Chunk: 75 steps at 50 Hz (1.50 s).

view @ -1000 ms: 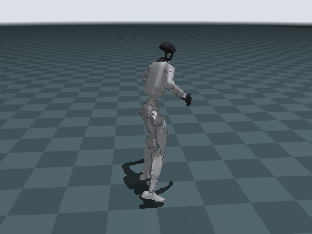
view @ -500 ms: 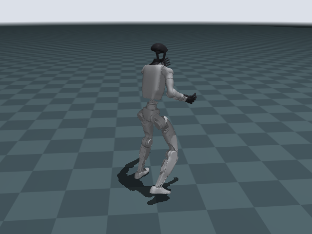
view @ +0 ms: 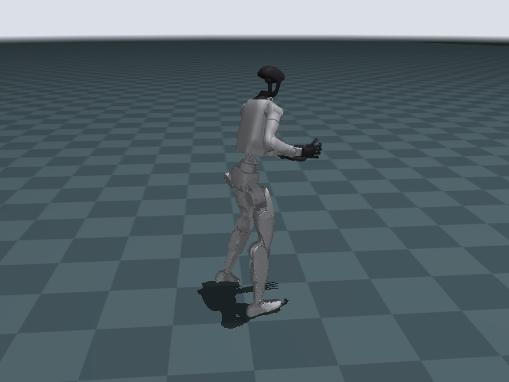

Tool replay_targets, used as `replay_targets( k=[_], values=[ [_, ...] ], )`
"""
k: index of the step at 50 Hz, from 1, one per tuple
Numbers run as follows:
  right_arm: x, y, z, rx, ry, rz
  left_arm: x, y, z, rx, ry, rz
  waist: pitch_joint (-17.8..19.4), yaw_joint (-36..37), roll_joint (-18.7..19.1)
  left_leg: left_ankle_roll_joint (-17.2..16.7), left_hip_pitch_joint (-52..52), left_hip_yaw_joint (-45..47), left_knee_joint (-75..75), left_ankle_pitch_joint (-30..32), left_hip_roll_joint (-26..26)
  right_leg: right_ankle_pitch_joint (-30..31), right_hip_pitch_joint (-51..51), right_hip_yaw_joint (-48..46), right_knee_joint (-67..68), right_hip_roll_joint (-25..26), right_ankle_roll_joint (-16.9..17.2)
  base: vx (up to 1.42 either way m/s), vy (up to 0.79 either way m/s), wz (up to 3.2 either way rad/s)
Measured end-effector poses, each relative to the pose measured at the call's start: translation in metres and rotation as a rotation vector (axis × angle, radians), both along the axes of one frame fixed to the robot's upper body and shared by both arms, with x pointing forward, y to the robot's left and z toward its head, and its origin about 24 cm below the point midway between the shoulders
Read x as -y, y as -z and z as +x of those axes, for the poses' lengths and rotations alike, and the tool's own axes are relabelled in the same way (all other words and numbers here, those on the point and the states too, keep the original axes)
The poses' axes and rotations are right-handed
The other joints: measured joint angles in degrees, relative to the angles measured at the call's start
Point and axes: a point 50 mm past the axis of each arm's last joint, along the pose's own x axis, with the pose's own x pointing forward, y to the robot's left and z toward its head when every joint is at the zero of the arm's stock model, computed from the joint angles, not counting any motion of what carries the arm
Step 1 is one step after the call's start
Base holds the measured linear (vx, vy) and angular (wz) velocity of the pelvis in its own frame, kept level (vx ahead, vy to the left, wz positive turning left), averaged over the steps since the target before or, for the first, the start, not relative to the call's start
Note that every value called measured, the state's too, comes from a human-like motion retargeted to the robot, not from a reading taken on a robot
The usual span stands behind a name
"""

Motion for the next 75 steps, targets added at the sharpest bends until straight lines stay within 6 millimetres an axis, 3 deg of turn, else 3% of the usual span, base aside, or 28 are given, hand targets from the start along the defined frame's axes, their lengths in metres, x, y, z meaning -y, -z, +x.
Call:
replay_targets(
  k=[3, 6, 10, 13, 16, 18, 22, 25, 27, 28, 30, 32, 34, 35, 37, 38, 40, 42, 43, 45, 47, 50, 52, 57, 62, 68, 72, 75],
  values=[
    [-0.012, -0.017, 0.004, 0.149, 0.041, -0.044, -0.025, -0.007, -0.014, 0.069, -0.181, 0.153, 1.23, 0.47, -3.08, 2.72, -2.55, 3.41, 4.01, -2.19, 7.13, 0.11, 0.30, 2.39, -0.15, -1.55, 1.39, 0.20, 0.20, -0.76],
    [-0.023, -0.030, 0.007, 0.228, 0.051, -0.069, -0.027, -0.005, -0.022, 0.058, -0.143, 0.178, 3.00, 1.60, -5.59, 6.27, -3.50, 3.22, -2.23, -4.49, 12.37, 0.08, 0.10, 4.11, -0.08, -2.60, 2.89, 0.18, 0.25, -0.58],
    [-0.031, -0.044, 0.010, 0.304, 0.061, -0.079, -0.028, -0.003, -0.024, 0.011, -0.129, 0.206, 7.32, 5.97, -8.28, 7.63, -2.16, -3.13, -19.83, -4.93, 15.19, -0.65, 0.32, 7.19, -0.22, -3.61, 4.76, 0.15, 0.35, -0.75],
    [-0.040, -0.054, 0.013, 0.360, -0.005, -0.074, -0.022, -0.013, -0.019, 0.081, -0.086, 0.276, 11.83, 9.36, -8.81, 7.71, -1.74, -8.52, -28.53, -3.45, 19.42, -2.38, -0.09, 9.25, 2.85, -2.92, 0.77, 0.13, 0.45, -0.58],
    [-0.053, -0.062, 0.013, 0.402, -0.186, -0.076, 0.013, -0.021, -0.016, 0.369, 0.339, 0.087, 15.33, 10.68, -8.09, 7.84, -5.63, -9.44, -25.38, -3.47, 25.93, -7.21, -2.14, 8.88, 10.98, -2.25, -1.19, 0.14, 0.51, 0.10],
    [-0.052, -0.064, 0.011, 0.392, -0.257, -0.096, 0.034, -0.016, -0.016, 0.429, 0.602, -0.017, 16.01, 10.33, -7.02, 8.24, -10.46, -10.01, -18.25, -3.60, 28.85, -9.64, -3.53, 7.72, 15.42, -3.01, -0.73, 0.22, 0.63, 0.53],
    [-0.033, -0.060, 0.004, 0.318, -0.348, -0.254, 0.030, 0.009, -0.015, 0.427, 0.899, 0.185, 12.02, 7.56, -2.80, 8.19, -18.27, -10.09, -4.34, -7.38, 27.98, -5.00, -2.65, 4.78, 13.85, -8.13, 0.30, 0.36, 0.90, 0.47],
    [-0.024, -0.056, -0.007, 0.234, -0.474, -0.432, -0.010, 0.029, -0.018, 0.452, 1.113, 0.557, 5.23, 5.89, 2.77, 8.68, -18.32, -5.62, -1.45, -11.85, 23.90, 6.87, -1.21, 0.41, 9.01, -13.44, -2.42, 0.50, 1.20, -0.03],
    [-0.022, -0.055, -0.016, 0.198, -0.537, -0.525, -0.059, 0.044, -0.015, 0.393, 1.209, 0.882, 1.24, 7.02, 7.05, 8.71, -12.95, -0.98, -6.11, -12.62, 20.17, 10.29, -0.70, -0.21, 8.00, -13.08, -2.62, 0.54, 1.27, -0.48],
    [-0.021, -0.053, -0.018, 0.178, -0.561, -0.556, -0.089, 0.051, -0.012, 0.328, 1.241, 1.083, -0.71, 7.93, 8.77, 9.08, -9.87, 1.19, -9.40, -11.81, 17.44, 10.68, -1.24, 1.14, 8.42, -11.82, -3.00, 0.53, 1.28, -0.65],
    [-0.022, -0.050, -0.019, 0.162, -0.572, -0.588, -0.160, 0.061, -0.004, 0.161, 1.277, 1.587, -3.92, 10.59, 10.16, 8.55, -4.32, 3.47, -15.34, -6.43, 11.09, 11.18, -2.56, 3.90, 8.97, -7.99, 0.57, 0.48, 1.20, -0.85],
    [-0.024, -0.047, -0.021, 0.183, -0.564, -0.605, -0.240, 0.060, -0.005, -0.013, 1.404, 2.199, -6.92, 13.03, 9.37, 5.38, -2.55, -1.99, -16.98, 3.31, 3.92, 11.40, -3.07, 3.65, 7.55, -3.60, 4.58, 0.41, 1.01, -0.98],
    [-0.025, -0.049, -0.023, 0.226, -0.548, -0.609, -0.323, 0.048, -0.020, -0.308, 1.573, 2.655, -9.50, 14.38, 7.96, 0.99, -3.06, -10.92, -15.55, 10.56, -0.98, 11.52, -3.13, 4.53, 4.15, 2.58, 4.77, 0.33, 0.81, -0.73],
    [-0.025, -0.053, -0.024, 0.252, -0.532, -0.604, -0.363, 0.035, -0.033, 0.492, -1.485, -2.593, -10.31, 14.53, 7.08, -0.40, -3.08, -14.12, -14.31, 12.20, -2.35, 11.27, -2.93, 6.07, 2.41, 5.67, 4.77, 0.32, 0.82, -0.25],
    [-0.020, -0.065, -0.024, 0.300, -0.477, -0.549, -0.433, -0.007, -0.064, 1.124, -1.064, -2.717, -10.45, 13.88, 3.81, 4.22, 0.06, -9.13, -15.10, 11.38, -0.36, 9.98, -2.02, 8.32, 0.18, 7.50, 4.77, 0.31, 1.00, -0.07],
    [-0.017, -0.073, -0.022, 0.315, -0.452, -0.508, -0.459, -0.038, -0.081, -1.376, 0.573, 2.558, -10.12, 13.81, 1.82, 7.80, 2.35, -4.13, -17.09, 10.08, 1.47, 9.08, -2.08, 7.20, -0.10, 6.65, 4.77, 0.25, 1.15, -0.42],
    [-0.014, -0.088, -0.018, 0.341, -0.428, -0.430, -0.494, -0.118, -0.115, -1.466, -0.472, 1.955, -9.71, 14.55, -0.65, 11.41, 6.94, 3.10, -22.61, 5.96, 6.72, 2.47, -2.83, -0.48, 2.45, 4.67, 0.09, 0.18, 1.14, -0.97],
    [-0.011, -0.102, -0.012, 0.367, -0.409, -0.392, -0.507, -0.201, -0.147, -1.145, -1.130, 1.404, -9.93, 14.82, 0.00, 10.94, 10.01, 4.59, -28.93, 0.91, 14.24, -7.20, -5.01, -6.94, 9.82, 3.02, -4.04, 0.07, 1.03, -1.20],
    [-0.009, -0.110, -0.008, 0.386, -0.392, -0.389, -0.507, -0.233, -0.162, -0.956, -1.315, 1.203, -9.71, 14.40, 1.20, 10.72, 11.13, 4.42, -31.97, -1.67, 18.19, -11.33, -7.49, -7.18, 16.11, 1.89, -5.02, 0.02, 1.06, -0.89],
    [-0.004, -0.120, 0.000, 0.417, -0.337, -0.415, -0.504, -0.273, -0.182, -0.666, -1.499, 0.973, -8.69, 12.67, 4.49, 10.18, 12.67, 2.46, -36.46, -5.40, 24.65, -16.56, -13.18, -5.17, 30.35, -1.09, -3.85, 0.01, 1.11, -0.38],
    [0.005, -0.122, 0.009, 0.419, -0.261, -0.461, -0.502, -0.285, -0.186, -0.553, -1.539, 0.927, -6.48, 10.06, 7.38, 8.42, 12.67, -1.61, -36.30, -4.53, 27.16, -18.28, -16.06, -3.82, 40.53, -5.46, -1.28, 0.04, 1.09, 0.27],
    [0.022, -0.104, 0.018, 0.328, -0.158, -0.462, -0.502, -0.281, -0.175, -0.508, -1.498, 0.942, -3.53, 6.51, 9.60, 3.64, 9.77, -5.57, -28.35, -0.76, 26.23, -17.54, -14.69, -2.79, 44.19, -11.83, -0.87, 0.05, 1.02, 0.65],
    [0.030, -0.083, 0.018, 0.238, -0.119, -0.383, -0.501, -0.274, -0.159, -0.467, -1.468, 0.919, -2.44, 5.35, 9.27, 1.41, 6.73, -5.38, -21.13, -2.41, 23.84, -15.30, -13.08, -1.34, 41.72, -15.33, -2.72, 0.04, 0.96, 0.60],
    [0.014, -0.041, 0.008, 0.090, -0.206, -0.301, -0.496, -0.236, -0.112, -0.477, -1.296, 0.945, -2.64, 5.89, 8.95, 3.41, 6.91, -2.83, -21.96, -5.49, 17.37, -8.50, -8.17, -2.18, 28.92, -17.65, -8.17, 0.05, 0.76, 0.13],
    [-0.014, -0.037, 0.003, 0.133, -0.346, -0.395, -0.491, -0.204, -0.086, -0.526, -1.188, 0.981, -3.99, 6.77, 9.39, 7.47, 11.59, -0.63, -32.48, -4.38, 12.84, -2.70, -3.81, -3.33, 18.96, -12.27, -6.72, 0.03, 0.51, -0.09],
    [-0.028, -0.056, 0.006, 0.255, -0.330, -0.362, -0.479, -0.207, -0.064, -0.469, -1.301, 0.998, -4.30, 6.86, 7.52, 7.52, 13.02, 1.15, -39.66, -4.13, 9.65, -2.57, -4.35, -8.18, 17.95, -3.56, -1.07, -0.03, 0.35, -0.13],
    [-0.029, -0.063, 0.009, 0.309, -0.277, -0.352, -0.451, -0.203, -0.024, -0.275, -1.276, 0.945, -3.88, 7.18, 4.87, 6.46, 13.57, 2.30, -43.52, -4.62, 7.23, -6.23, -4.99, -13.37, 15.33, 1.66, -0.43, -0.06, 0.25, -0.11],
    [-0.031, -0.061, 0.011, 0.313, -0.287, -0.351, -0.418, -0.178, 0.004, -0.095, -1.173, 0.858, -3.77, 5.93, 3.05, 6.08, 14.39, 2.14, -45.16, -6.20, 4.47, -7.23, -5.18, -5.24, 10.37, 7.48, 0.13, -0.03, 0.23, 0.19]
  ],
)
